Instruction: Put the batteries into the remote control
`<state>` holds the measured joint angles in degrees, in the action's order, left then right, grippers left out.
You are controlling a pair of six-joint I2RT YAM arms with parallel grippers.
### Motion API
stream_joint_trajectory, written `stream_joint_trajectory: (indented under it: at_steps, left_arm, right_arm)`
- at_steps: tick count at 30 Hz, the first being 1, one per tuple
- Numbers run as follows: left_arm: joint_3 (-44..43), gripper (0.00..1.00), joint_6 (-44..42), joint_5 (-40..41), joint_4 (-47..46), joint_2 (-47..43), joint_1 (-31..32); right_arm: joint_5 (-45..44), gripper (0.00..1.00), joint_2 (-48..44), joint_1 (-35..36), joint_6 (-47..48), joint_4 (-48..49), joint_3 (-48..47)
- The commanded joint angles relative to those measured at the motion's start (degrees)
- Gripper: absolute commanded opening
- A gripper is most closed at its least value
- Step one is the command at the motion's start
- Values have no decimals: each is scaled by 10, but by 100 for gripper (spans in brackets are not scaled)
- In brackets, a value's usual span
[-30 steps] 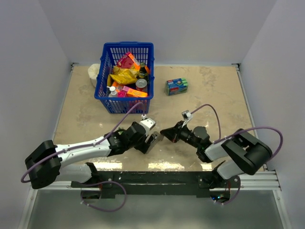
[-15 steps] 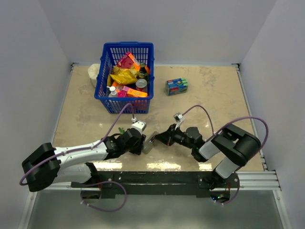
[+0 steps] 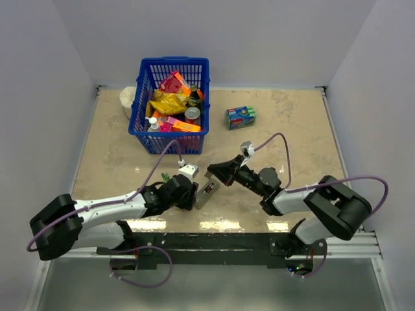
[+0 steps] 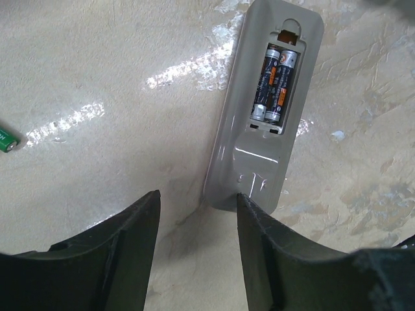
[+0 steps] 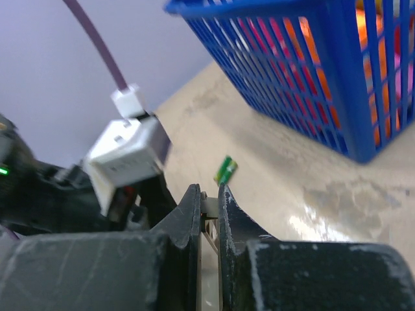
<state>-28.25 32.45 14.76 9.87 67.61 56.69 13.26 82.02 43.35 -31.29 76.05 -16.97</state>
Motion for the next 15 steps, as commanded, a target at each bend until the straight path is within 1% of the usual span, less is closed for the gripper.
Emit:
stream_joint_trajectory:
  at_steps: [1,5,10,15]
  left_arm:
    - [0,55,13,3,-25,-4,-2]
    - [2,55,16,4,-26,-2,-2]
    - [0,54,17,2,-28,1,-3]
    - [0,54,18,2,-29,3,-3]
  right_arm:
    - [-16,0,36,16,15,105,4]
    - [-24,0,53,21,23,104,0]
    - [-30,0,96,25,5,133,2]
    - [-49,0,118,29,-3,157,17]
